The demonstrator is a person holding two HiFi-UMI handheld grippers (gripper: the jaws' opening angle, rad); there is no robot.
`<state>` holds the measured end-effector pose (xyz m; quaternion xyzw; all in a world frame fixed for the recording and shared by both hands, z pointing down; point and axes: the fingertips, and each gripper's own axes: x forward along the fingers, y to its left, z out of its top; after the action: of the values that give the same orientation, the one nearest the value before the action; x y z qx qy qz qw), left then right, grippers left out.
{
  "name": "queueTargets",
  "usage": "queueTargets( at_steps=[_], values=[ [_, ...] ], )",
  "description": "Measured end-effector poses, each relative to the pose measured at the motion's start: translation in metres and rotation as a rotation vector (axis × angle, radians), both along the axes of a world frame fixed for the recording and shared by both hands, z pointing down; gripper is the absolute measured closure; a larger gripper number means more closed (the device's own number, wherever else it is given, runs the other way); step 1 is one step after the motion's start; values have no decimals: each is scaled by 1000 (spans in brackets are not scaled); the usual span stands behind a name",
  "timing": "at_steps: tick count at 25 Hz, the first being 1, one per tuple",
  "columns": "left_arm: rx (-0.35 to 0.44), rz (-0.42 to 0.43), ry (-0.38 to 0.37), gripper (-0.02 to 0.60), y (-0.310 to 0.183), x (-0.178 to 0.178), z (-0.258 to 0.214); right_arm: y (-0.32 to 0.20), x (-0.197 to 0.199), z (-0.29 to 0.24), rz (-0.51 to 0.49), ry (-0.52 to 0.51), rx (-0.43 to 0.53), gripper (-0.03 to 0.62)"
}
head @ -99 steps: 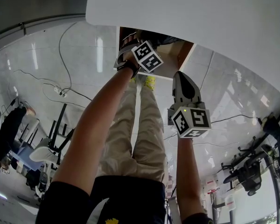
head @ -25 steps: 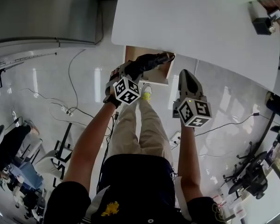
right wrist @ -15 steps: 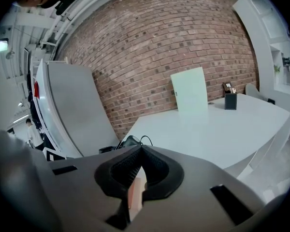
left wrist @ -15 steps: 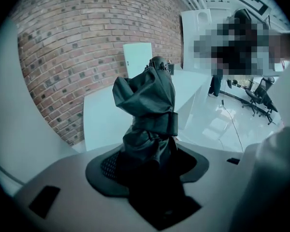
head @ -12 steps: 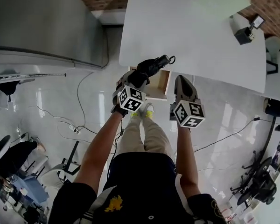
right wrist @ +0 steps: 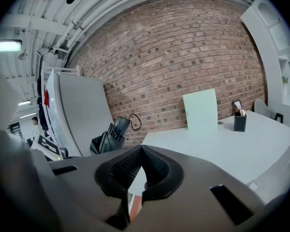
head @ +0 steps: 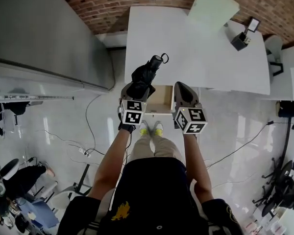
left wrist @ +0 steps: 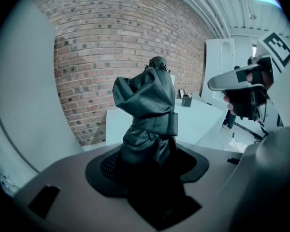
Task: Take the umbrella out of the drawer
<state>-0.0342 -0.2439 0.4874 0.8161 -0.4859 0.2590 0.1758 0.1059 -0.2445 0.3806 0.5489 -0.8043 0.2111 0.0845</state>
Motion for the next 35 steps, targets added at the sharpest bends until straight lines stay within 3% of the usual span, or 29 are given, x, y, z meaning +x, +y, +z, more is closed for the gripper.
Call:
queueTargets(
  at_steps=[5, 18, 29, 35],
  values=[
    [101, -16, 19, 316, -28, 1, -71, -15, 2, -44, -7, 5, 77, 571],
    [306, -70, 116, 313, -62, 6, -199, -41, 24, -149, 4, -2, 271, 571],
    [426, -87, 181, 311, -69, -3, -266, -51, 21, -186, -5, 21, 341, 571],
    [438, -90, 194, 311, -67, -3, -276, -52, 23, -194, -6, 29, 355, 571]
  ],
)
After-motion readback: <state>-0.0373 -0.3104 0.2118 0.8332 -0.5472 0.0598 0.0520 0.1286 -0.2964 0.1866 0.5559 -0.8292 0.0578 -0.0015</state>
